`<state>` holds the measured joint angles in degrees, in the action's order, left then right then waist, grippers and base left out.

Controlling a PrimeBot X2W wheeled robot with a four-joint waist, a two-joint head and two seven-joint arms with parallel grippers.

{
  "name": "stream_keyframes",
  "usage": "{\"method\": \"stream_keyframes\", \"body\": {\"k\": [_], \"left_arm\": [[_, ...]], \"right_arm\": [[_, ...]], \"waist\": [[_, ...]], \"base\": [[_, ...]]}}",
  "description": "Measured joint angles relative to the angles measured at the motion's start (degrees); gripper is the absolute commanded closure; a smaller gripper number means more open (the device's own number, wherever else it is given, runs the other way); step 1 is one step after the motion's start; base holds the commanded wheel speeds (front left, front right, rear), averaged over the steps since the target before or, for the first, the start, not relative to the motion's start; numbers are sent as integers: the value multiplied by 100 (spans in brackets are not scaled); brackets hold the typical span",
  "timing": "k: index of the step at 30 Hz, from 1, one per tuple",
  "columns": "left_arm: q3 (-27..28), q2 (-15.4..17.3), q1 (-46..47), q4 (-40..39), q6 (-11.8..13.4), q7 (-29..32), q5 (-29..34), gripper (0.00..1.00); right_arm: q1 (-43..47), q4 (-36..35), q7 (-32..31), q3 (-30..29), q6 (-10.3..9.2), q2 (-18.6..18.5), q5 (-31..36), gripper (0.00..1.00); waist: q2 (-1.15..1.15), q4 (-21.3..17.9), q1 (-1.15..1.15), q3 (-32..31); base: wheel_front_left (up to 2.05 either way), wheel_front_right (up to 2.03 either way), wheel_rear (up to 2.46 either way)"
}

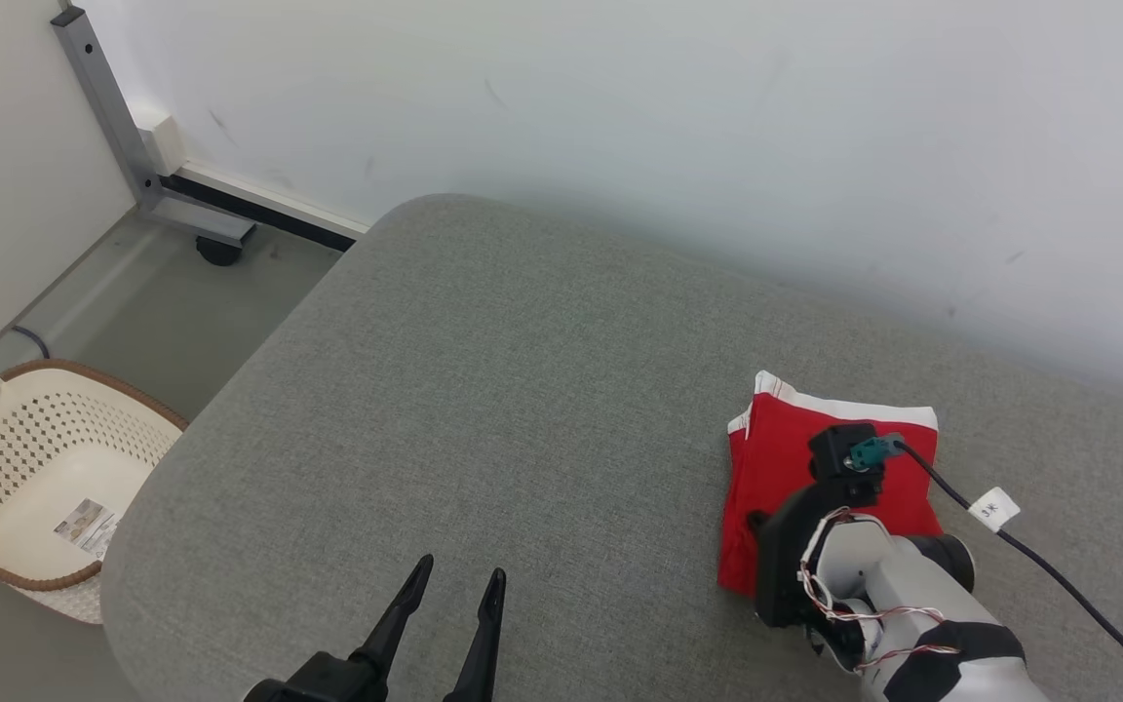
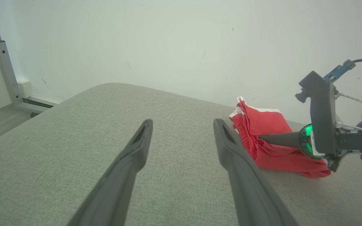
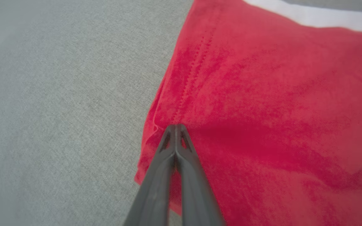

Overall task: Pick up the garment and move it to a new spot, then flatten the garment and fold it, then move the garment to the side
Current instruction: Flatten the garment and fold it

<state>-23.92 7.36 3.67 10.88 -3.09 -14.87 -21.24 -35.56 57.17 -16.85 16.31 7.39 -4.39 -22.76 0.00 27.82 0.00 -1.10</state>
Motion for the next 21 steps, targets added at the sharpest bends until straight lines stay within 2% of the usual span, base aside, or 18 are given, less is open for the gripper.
{"method": "stream_keyframes", "body": {"k": [6, 12, 13, 14, 15, 21], "left_arm": [[36, 14, -1, 3, 8, -1, -5, 0], [97, 44, -23, -2, 33, -2, -41, 0], [104, 51, -27, -4, 43, -2, -43, 0], [119, 58, -35, -9, 56, -2, -45, 0], [137, 65, -44, -12, 57, -9, -46, 0], [258, 107, -165, -44, 174, -16, -79, 0]], "right_arm": [[-62, -171, 11, 622, 0, 136, -356, 100], [68, -493, -236, 1163, 0, 144, -879, 100], [91, -584, -232, 1226, 0, 145, -965, 79], [91, -671, -204, 1261, 0, 146, -1001, 12], [85, -738, -149, 1268, 0, 152, -1026, 0], [82, -1202, 610, 1007, 0, -102, -899, 0]], "waist": [[0, -1, 0, -92], [0, -160, 0, -186], [0, -195, 0, -204], [0, -234, 0, -222], [0, -274, 0, -241], [0, -569, 0, -368]], "base": [[0, 0, 0], [0, 0, 0], [0, 0, 0], [0, 0, 0], [0, 0, 0], [0, 0, 0]]}}
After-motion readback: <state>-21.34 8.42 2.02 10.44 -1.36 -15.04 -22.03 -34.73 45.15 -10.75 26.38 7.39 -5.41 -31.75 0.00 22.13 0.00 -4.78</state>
